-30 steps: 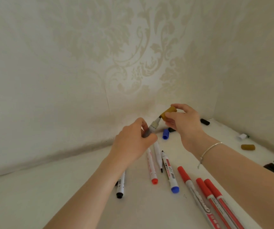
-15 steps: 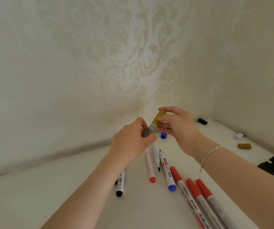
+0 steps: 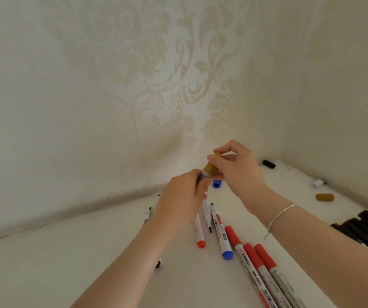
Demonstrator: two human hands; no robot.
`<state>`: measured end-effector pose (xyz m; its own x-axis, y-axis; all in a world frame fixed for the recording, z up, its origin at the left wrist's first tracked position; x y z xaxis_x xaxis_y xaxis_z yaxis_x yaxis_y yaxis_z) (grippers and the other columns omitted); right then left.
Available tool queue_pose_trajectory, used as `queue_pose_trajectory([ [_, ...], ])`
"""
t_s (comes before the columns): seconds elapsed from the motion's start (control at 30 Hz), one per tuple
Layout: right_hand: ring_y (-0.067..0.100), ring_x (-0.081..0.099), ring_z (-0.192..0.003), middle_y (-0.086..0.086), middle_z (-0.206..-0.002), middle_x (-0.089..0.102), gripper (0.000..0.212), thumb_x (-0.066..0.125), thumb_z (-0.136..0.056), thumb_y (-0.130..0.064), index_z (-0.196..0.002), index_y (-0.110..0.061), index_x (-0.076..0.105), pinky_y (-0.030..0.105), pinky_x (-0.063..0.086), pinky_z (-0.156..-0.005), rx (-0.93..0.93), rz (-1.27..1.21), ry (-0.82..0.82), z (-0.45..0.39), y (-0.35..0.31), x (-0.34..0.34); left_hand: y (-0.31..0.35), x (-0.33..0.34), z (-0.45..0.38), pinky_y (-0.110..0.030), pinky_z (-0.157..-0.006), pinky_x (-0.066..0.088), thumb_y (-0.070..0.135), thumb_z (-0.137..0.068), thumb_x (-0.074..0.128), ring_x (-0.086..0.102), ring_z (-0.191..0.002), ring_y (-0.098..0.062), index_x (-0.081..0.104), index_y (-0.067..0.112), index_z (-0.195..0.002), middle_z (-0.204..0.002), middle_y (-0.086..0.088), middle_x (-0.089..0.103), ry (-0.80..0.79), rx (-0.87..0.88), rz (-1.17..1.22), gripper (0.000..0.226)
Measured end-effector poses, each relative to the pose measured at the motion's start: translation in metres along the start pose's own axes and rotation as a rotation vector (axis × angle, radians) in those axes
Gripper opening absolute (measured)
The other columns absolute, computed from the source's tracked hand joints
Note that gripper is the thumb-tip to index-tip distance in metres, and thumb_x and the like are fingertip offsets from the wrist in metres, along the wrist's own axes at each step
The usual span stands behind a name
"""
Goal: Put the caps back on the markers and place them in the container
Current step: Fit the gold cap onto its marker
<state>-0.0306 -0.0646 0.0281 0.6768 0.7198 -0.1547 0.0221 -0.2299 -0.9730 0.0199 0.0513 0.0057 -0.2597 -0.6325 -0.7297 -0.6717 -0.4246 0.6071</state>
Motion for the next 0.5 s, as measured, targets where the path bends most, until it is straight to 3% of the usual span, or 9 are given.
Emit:
queue_pose_trajectory([
  [0.13,0.031,0.069,-0.078,0.009,-0.081,0.072,0.009,0.062,-0.089,-0.024,-0.094,-0.016,0.060,0.045,0.057,-0.076,-0.035,0.149,-0.044,0.001,0.007,-0.005,-0.002,0.009,0.002,-0.026,-0.079,0.054,0.033,-0.099,0.046,0.067,-0.077,-0.003,0.061,0.021,-0.106,-0.087,0.008,0.069,-0.077,-0.007,0.038,0.020],
  [0.2,0.031,0.068,-0.085,0.010,-0.088,0.072,0.014,0.052,-0.094,-0.030,-0.099,-0.022,0.062,0.043,0.056,-0.081,-0.035,0.176,-0.051,-0.004,0.013,-0.013,0.001,0.009,-0.004,-0.015,-0.071,0.053,0.032,-0.099,0.048,0.069,-0.071,-0.003,0.061,0.021,-0.107,-0.085,0.007,0.071,-0.063,-0.050,0.138,0.019],
  [0.27,0.030,0.064,-0.094,0.008,-0.097,0.068,0.027,0.041,-0.098,-0.027,-0.121,-0.028,0.057,0.022,0.053,-0.080,-0.020,0.223,-0.017,-0.015,0.022,-0.027,0.005,0.005,-0.014,-0.009,-0.062,0.050,0.031,-0.099,0.049,0.070,-0.066,-0.004,0.060,0.020,-0.105,-0.082,0.006,0.072,-0.024,-0.121,0.273,0.016],
  [0.3,0.028,0.062,-0.093,0.010,-0.097,0.064,0.035,0.040,-0.098,-0.019,-0.131,-0.026,0.050,0.011,0.049,-0.071,-0.005,0.279,-0.008,-0.018,0.028,-0.036,0.006,0.003,-0.018,-0.012,-0.064,0.052,0.030,-0.099,0.049,0.071,-0.066,-0.006,0.060,0.018,-0.103,-0.081,0.004,0.073,-0.009,-0.150,0.348,0.016],
  [0.33,0.028,0.060,-0.093,0.012,-0.101,0.061,0.042,0.040,-0.097,-0.011,-0.137,-0.023,0.044,0.010,0.045,-0.069,0.010,0.342,-0.013,-0.021,0.034,-0.044,0.007,0.003,-0.022,-0.019,-0.068,0.055,0.029,-0.099,0.049,0.072,-0.067,-0.010,0.059,0.015,-0.102,-0.079,0.001,0.074,-0.006,-0.173,0.436,0.017],
  [0.4,0.027,0.055,-0.106,0.015,-0.122,0.055,0.049,0.041,-0.094,-0.001,-0.139,-0.017,0.042,0.019,0.043,-0.081,0.036,0.435,-0.039,-0.024,0.047,-0.060,0.011,0.006,-0.026,-0.028,-0.070,0.058,0.025,-0.099,0.051,0.073,-0.070,-0.017,0.058,0.009,-0.100,-0.078,-0.005,0.075,-0.015,-0.214,0.629,0.018],
  [0.5,0.016,0.050,-0.103,0.010,-0.132,0.050,0.045,0.042,-0.094,-0.003,-0.136,-0.017,0.045,0.020,0.038,-0.080,0.081,0.492,-0.053,-0.022,0.062,-0.076,0.018,0.015,-0.031,-0.024,-0.063,0.056,0.024,-0.098,0.052,0.073,-0.077,-0.018,0.055,0.010,-0.094,-0.083,-0.006,0.076,-0.016,-0.243,0.742,0.015],
])
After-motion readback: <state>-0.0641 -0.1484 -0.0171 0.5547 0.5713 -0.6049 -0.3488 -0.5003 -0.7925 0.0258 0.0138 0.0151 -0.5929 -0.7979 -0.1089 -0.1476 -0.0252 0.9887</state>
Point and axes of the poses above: each hand's wrist, its own z-axis away from the middle knuckle, its own x-axis out of the palm, y = z × x, the point moved 4 cm from there along -z, towards the middle knuckle
